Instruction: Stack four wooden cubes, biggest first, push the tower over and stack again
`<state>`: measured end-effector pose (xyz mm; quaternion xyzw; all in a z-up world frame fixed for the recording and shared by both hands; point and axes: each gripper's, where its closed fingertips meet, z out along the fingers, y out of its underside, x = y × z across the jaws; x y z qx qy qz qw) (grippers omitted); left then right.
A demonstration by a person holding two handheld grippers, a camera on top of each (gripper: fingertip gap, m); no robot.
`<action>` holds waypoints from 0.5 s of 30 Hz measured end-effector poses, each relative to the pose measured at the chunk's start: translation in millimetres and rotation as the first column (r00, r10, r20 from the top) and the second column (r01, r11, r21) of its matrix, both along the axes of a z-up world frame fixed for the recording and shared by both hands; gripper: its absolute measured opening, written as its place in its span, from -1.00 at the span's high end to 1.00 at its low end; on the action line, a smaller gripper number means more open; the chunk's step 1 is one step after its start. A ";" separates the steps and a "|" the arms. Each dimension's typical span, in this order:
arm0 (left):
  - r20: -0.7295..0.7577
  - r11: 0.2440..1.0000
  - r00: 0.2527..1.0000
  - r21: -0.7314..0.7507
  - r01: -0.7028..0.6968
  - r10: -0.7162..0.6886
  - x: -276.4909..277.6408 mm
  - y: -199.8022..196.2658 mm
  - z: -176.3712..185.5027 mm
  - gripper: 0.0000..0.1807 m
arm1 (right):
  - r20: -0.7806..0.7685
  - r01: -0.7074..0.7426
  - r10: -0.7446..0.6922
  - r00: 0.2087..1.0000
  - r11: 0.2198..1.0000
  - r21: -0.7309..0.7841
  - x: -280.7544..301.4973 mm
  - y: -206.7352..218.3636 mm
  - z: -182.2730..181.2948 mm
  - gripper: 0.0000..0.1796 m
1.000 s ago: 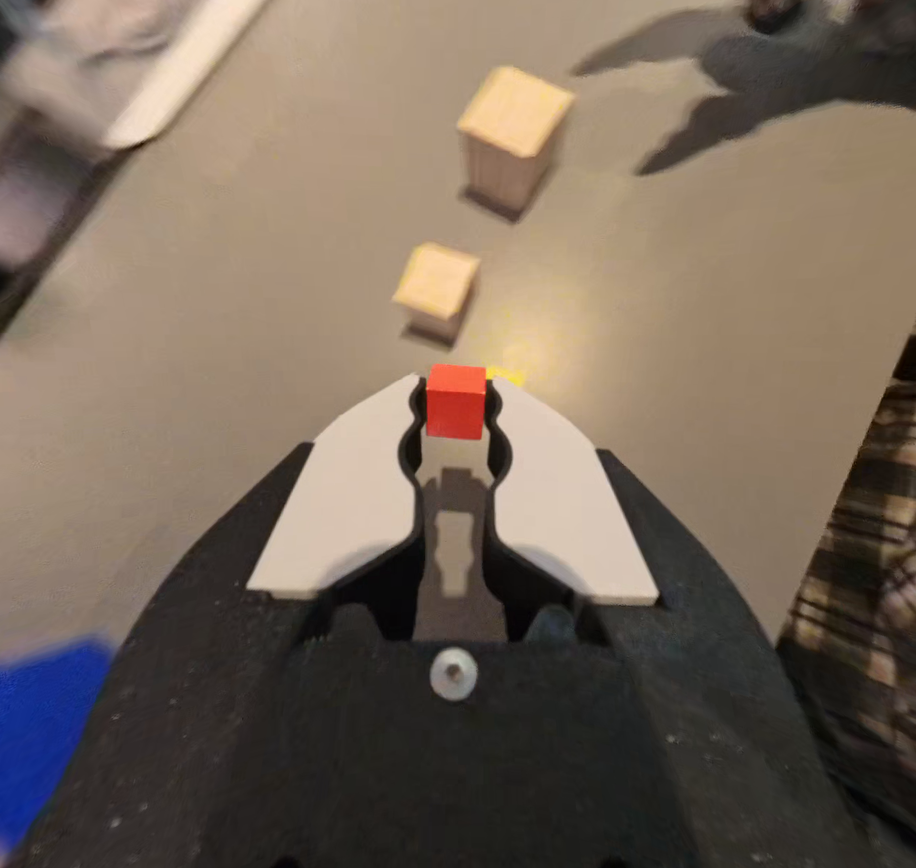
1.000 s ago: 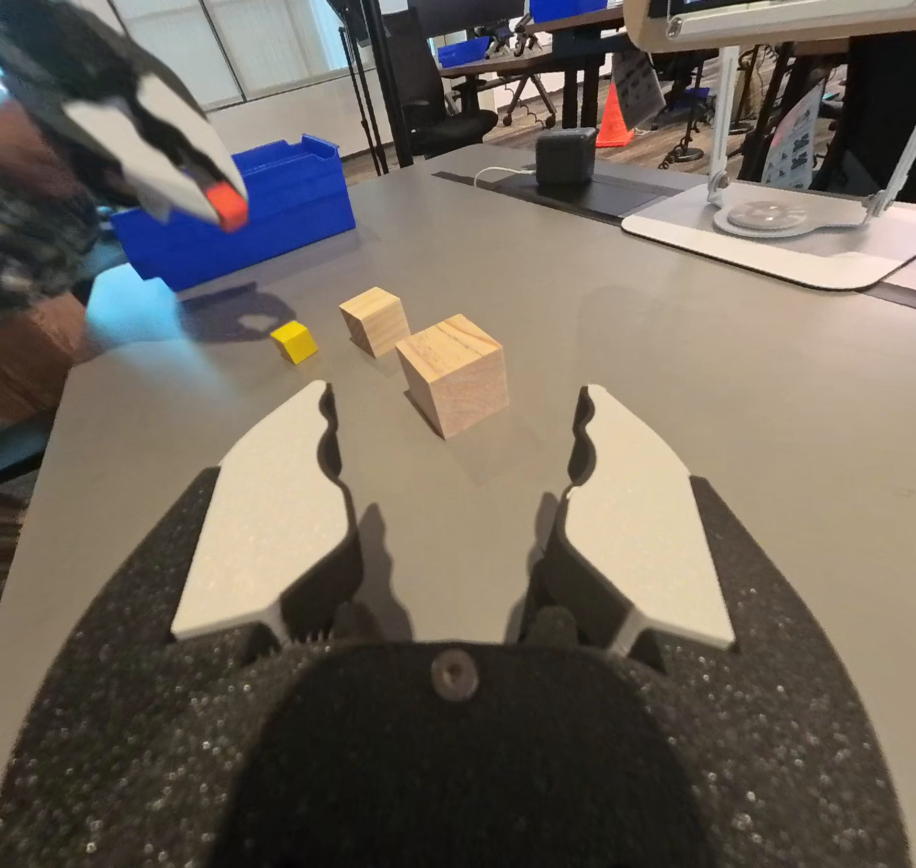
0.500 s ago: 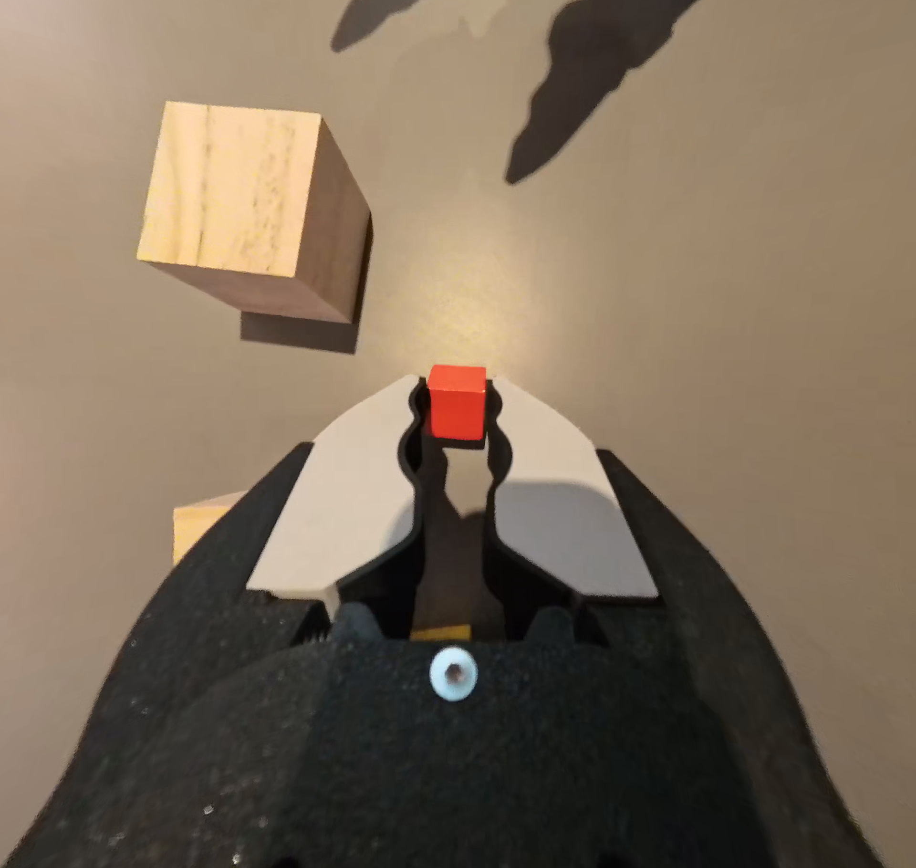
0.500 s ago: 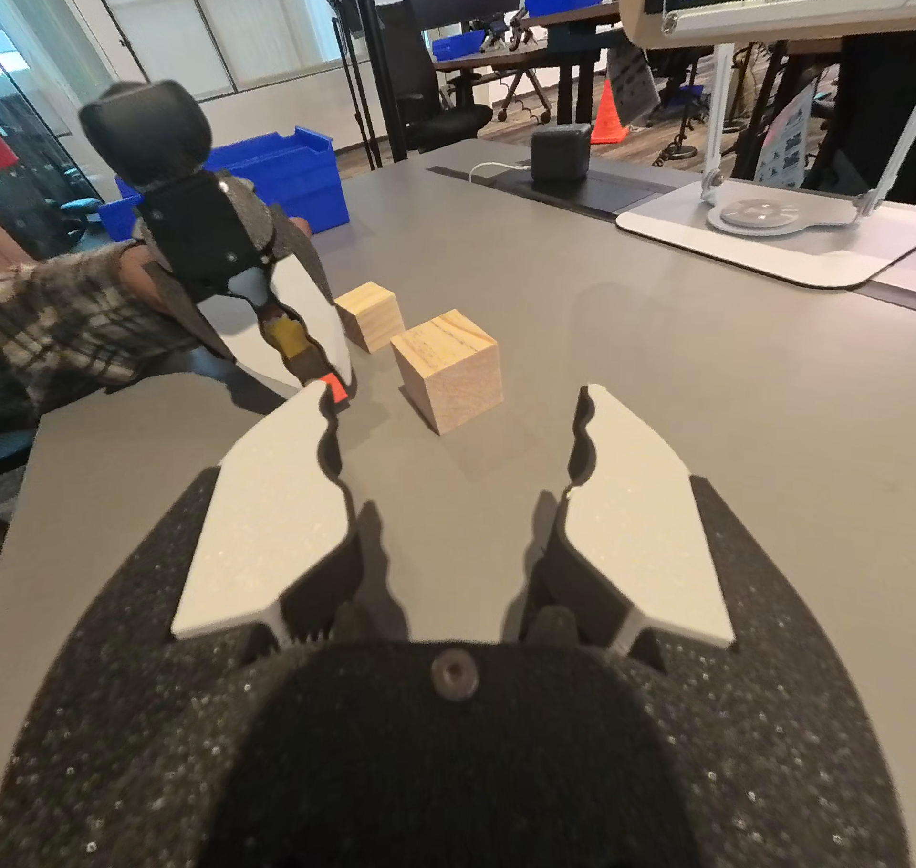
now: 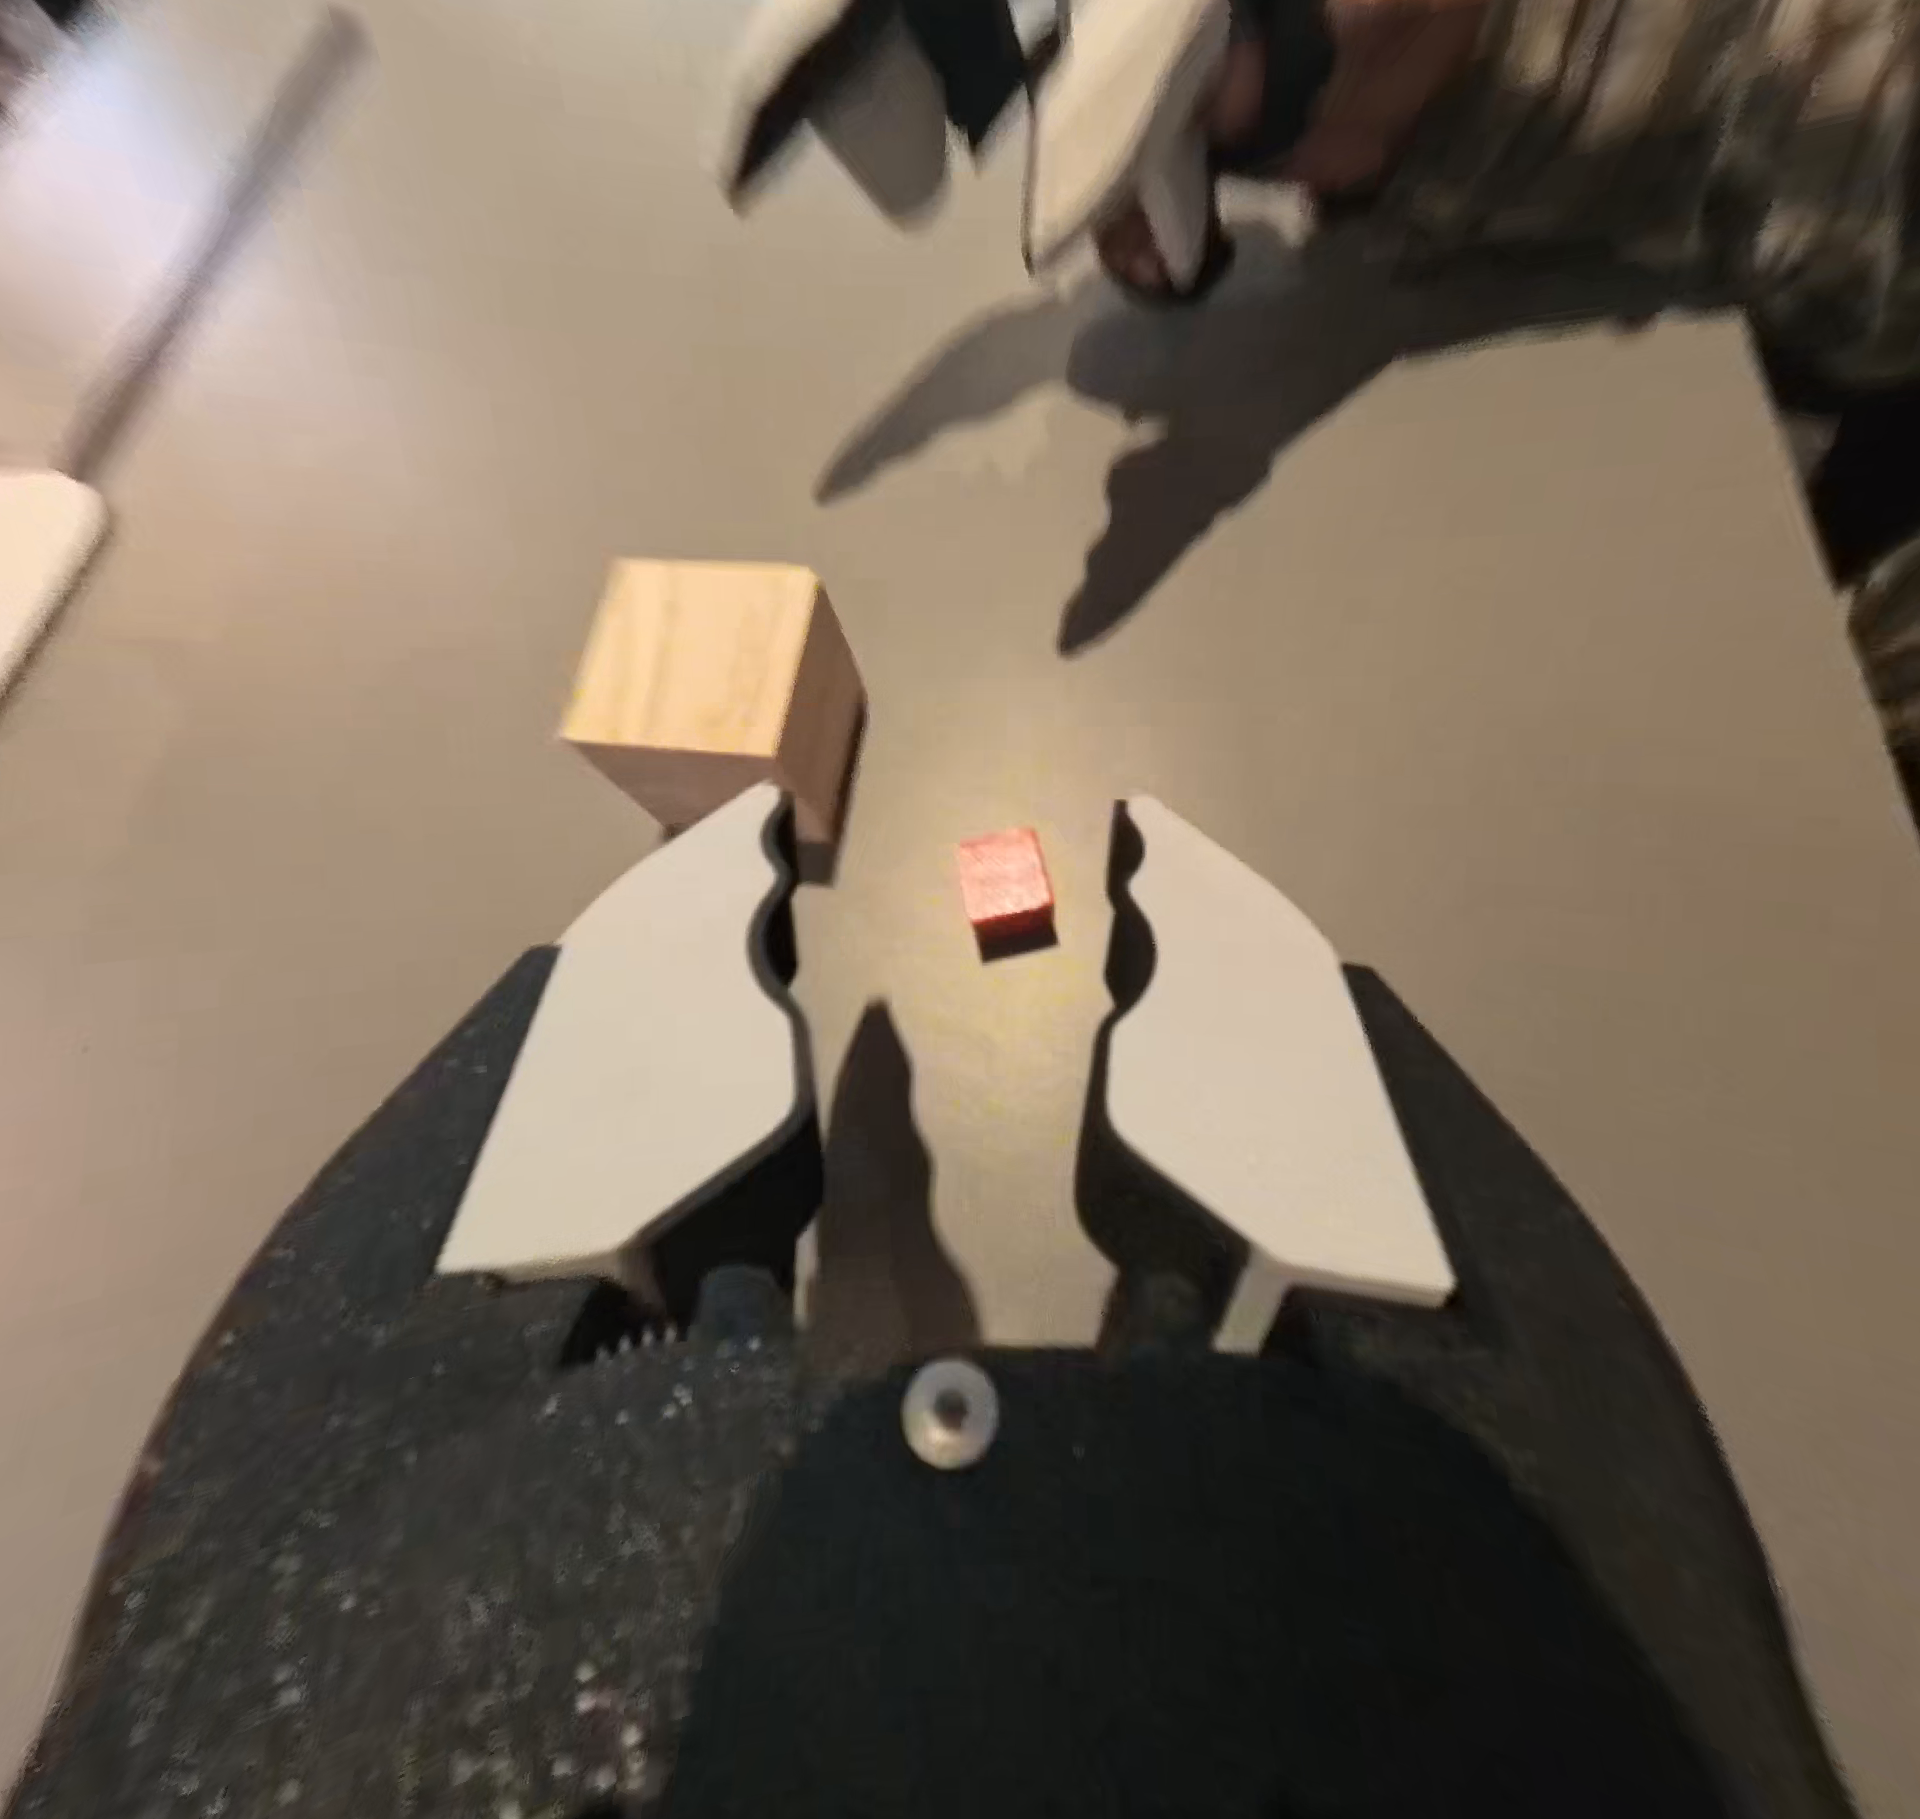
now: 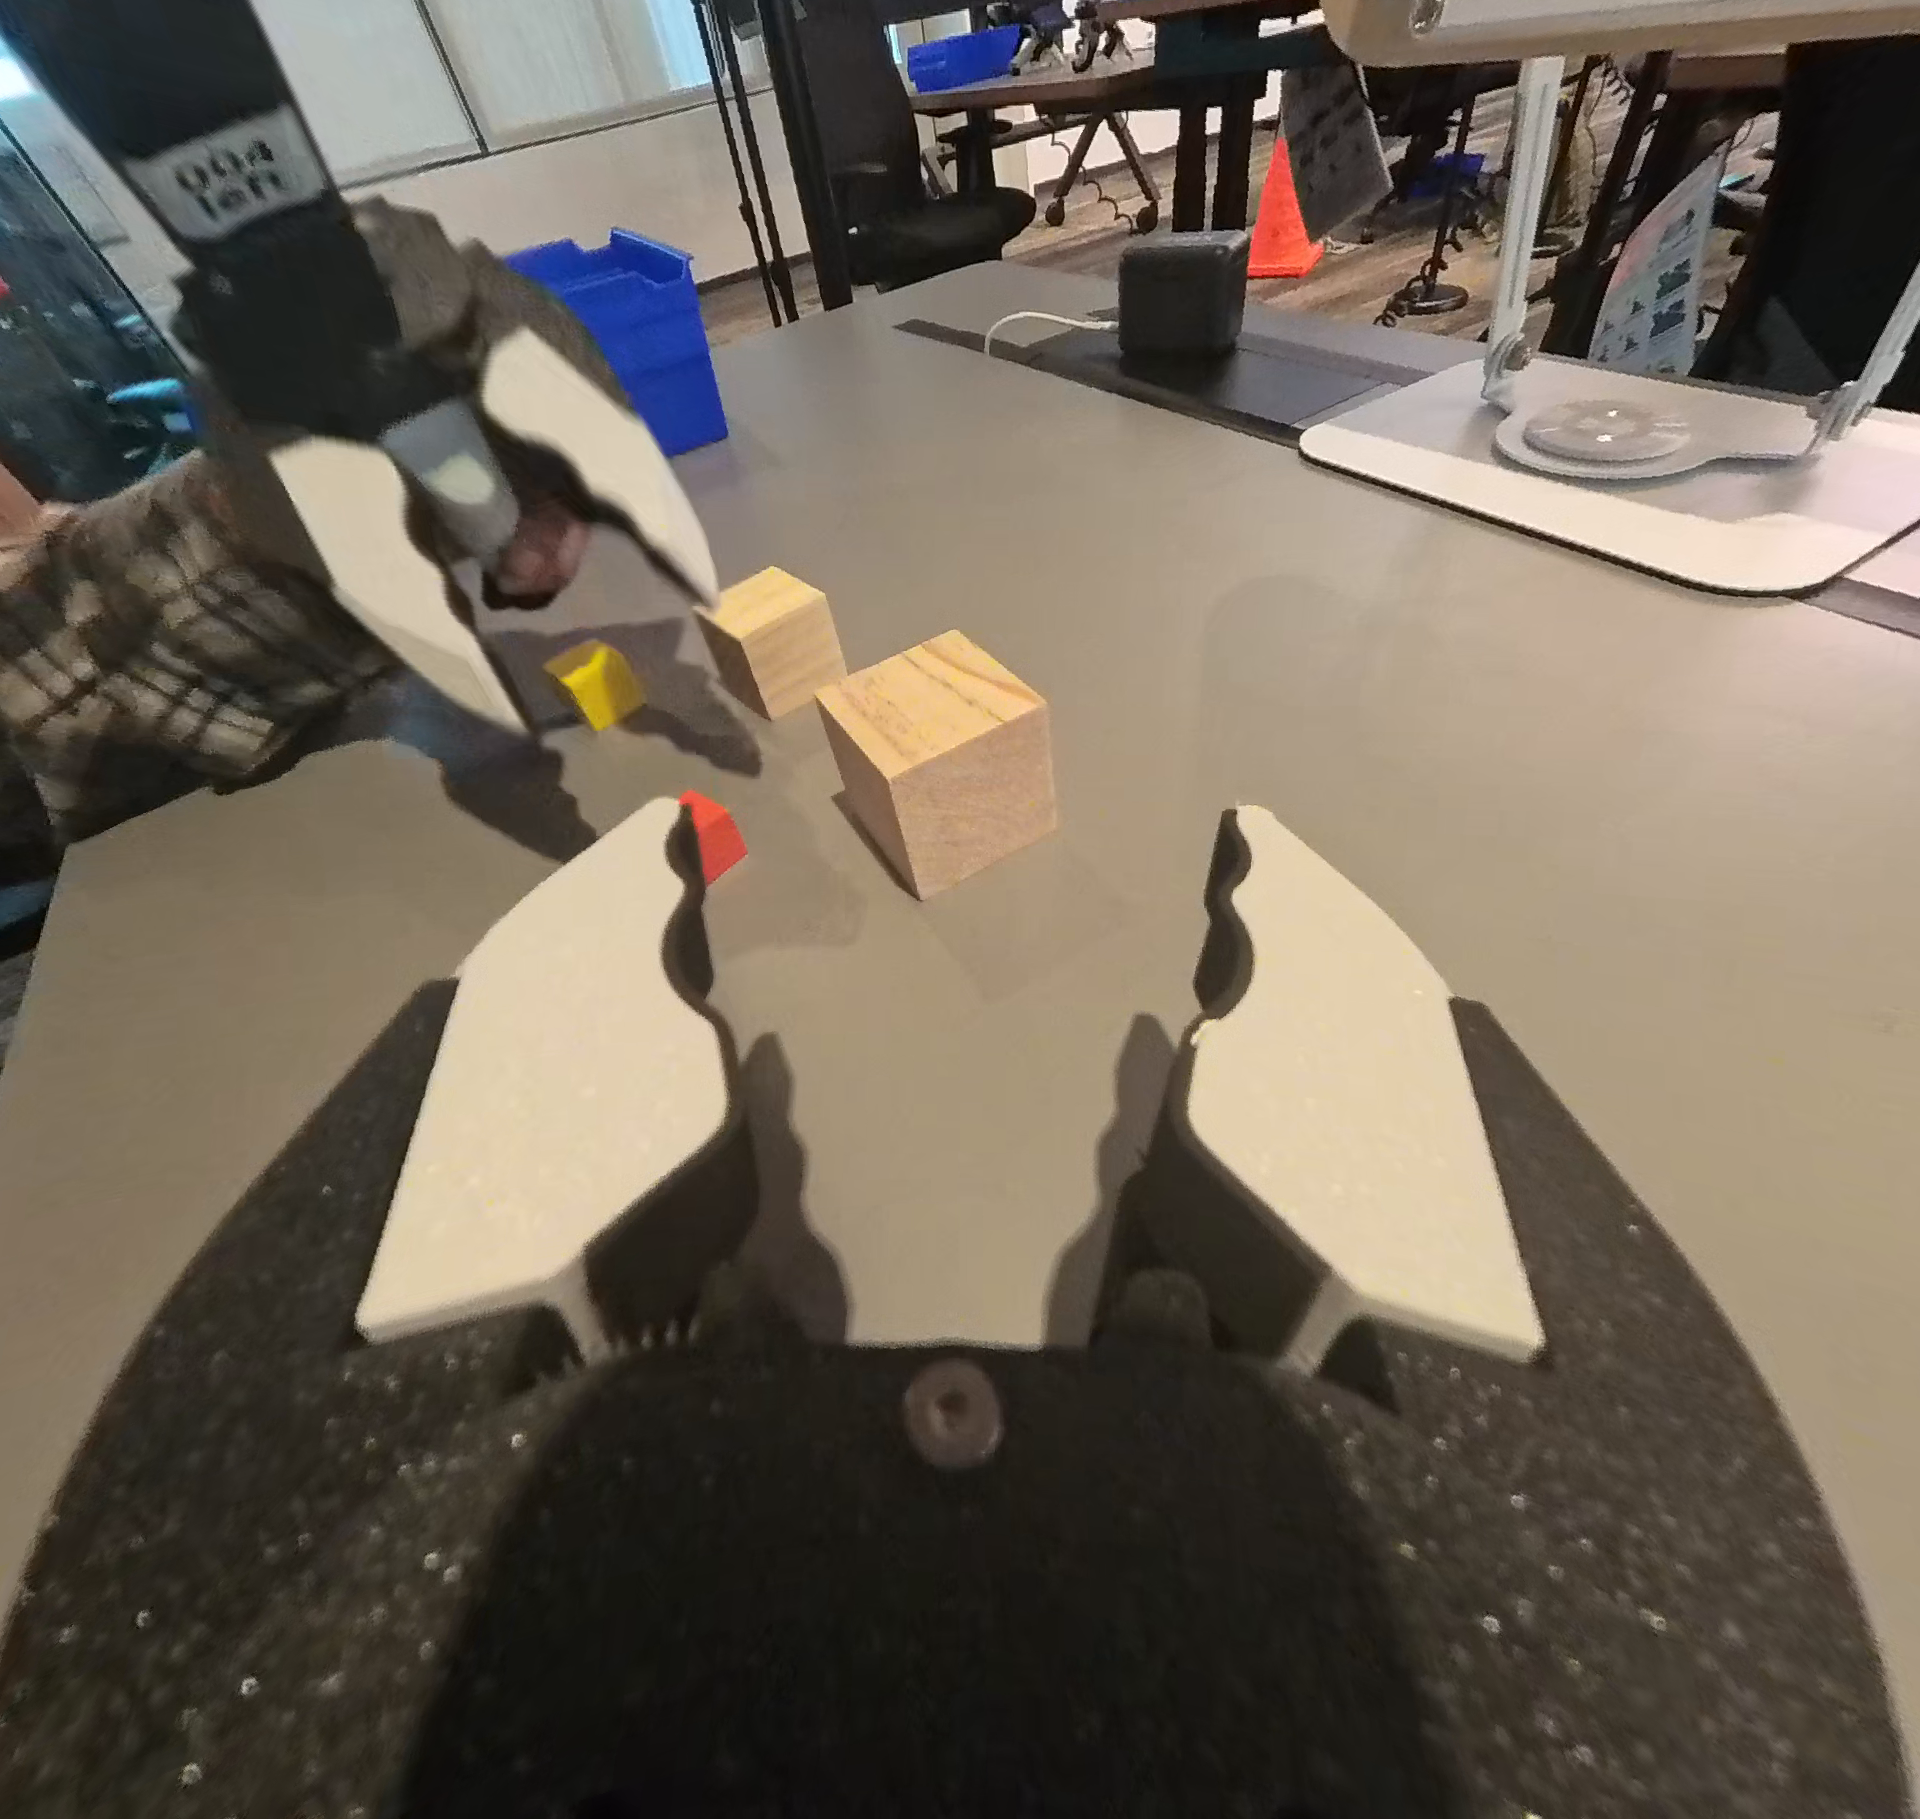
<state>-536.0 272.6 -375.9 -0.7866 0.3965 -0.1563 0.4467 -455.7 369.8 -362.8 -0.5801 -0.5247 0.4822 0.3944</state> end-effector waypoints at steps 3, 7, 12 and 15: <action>0.211 0.980 0.976 0.180 -0.091 0.052 -31.6 -1.4 49.5 0.22 | 0.001 0.001 -0.001 1.000 1.000 0.003 0.3 0.5 -0.4 -0.03; 0.444 0.910 0.889 0.312 -0.274 0.116 -92.4 -9.9 88.8 0.05 | -0.003 0.005 -0.005 1.000 1.000 0.007 0.9 1.3 0.0 -0.03; 0.548 0.820 0.819 0.382 -0.426 0.170 -144.5 -13.8 99.0 -0.10 | 0.010 -0.005 0.004 1.000 1.000 0.010 -0.7 0.7 -4.6 -0.06; 0.573 0.788 0.796 0.391 -0.475 0.195 -157.9 -17.4 106.5 -0.11 | 0.007 -0.001 0.001 1.000 1.000 0.028 -0.9 0.3 -3.1 -0.09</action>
